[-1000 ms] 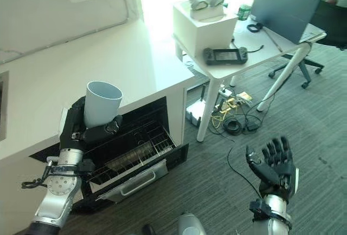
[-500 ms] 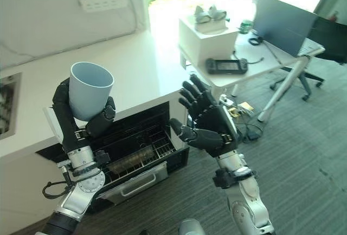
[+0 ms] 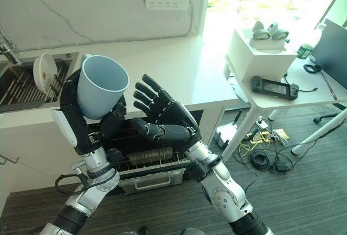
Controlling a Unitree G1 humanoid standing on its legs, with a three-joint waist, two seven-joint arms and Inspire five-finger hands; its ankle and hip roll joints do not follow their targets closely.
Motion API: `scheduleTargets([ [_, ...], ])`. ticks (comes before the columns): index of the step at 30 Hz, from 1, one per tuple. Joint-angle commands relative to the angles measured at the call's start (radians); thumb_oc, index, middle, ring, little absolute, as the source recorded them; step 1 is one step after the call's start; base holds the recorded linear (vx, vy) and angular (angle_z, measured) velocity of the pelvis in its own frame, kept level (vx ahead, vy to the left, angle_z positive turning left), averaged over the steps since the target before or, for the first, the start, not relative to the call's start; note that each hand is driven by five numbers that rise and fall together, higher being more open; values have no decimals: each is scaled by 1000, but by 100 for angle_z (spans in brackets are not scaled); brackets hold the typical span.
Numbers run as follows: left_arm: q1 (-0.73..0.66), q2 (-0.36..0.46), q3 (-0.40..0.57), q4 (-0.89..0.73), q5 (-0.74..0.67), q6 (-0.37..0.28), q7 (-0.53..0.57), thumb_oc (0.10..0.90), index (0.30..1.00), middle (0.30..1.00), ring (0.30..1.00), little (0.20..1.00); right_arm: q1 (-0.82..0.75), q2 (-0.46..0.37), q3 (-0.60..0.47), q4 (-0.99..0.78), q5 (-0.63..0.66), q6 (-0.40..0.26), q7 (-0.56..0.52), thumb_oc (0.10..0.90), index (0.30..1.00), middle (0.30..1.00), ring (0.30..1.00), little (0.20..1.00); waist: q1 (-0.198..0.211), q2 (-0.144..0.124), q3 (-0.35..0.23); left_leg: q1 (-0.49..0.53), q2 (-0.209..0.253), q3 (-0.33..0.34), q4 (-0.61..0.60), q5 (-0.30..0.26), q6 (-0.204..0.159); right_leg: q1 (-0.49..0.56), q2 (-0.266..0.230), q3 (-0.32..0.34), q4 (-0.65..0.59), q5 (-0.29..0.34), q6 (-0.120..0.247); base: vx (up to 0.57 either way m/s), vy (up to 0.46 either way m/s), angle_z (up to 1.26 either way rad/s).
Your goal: Place the dishes in the dishwasher.
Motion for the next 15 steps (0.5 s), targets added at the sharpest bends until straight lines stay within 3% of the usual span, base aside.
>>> scheduleTargets([
  [1, -118, 20, -27, -7, 6, -84, -17, 400, 300, 300, 300, 300, -80, 51, -22, -47, 33, -92, -16, 800, 900, 900, 900, 900, 3, -34, -64, 40, 54, -61, 56, -190, -23, 30, -54, 52, -68, -7, 122, 32, -26, 21],
  [15, -69, 8, -128, -8, -118, -131, -194, 400, 300, 300, 300, 300, -172, 73, -15, -31, 46, -101, -97, 800, 900, 900, 900, 900, 52, -43, -42, 27, 46, -97, 56, -181, -21, 46, -50, 37, -68, -10, 118, 14, -15, 9],
])
